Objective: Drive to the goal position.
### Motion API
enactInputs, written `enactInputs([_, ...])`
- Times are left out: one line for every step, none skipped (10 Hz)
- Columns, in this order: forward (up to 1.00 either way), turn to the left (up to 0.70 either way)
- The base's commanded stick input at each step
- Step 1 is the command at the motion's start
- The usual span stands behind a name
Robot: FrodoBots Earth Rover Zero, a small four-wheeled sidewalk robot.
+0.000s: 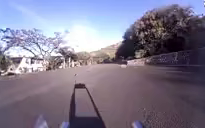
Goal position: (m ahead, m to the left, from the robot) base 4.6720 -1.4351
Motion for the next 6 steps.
enactInputs([0.50, 0.00])
enactInputs([0.50, 0.00])
enactInputs([0.50, 0.00])
enactInputs([0.50, 0.00])
enactInputs([0.50, 0.00])
enactInputs([0.50, 0.00])
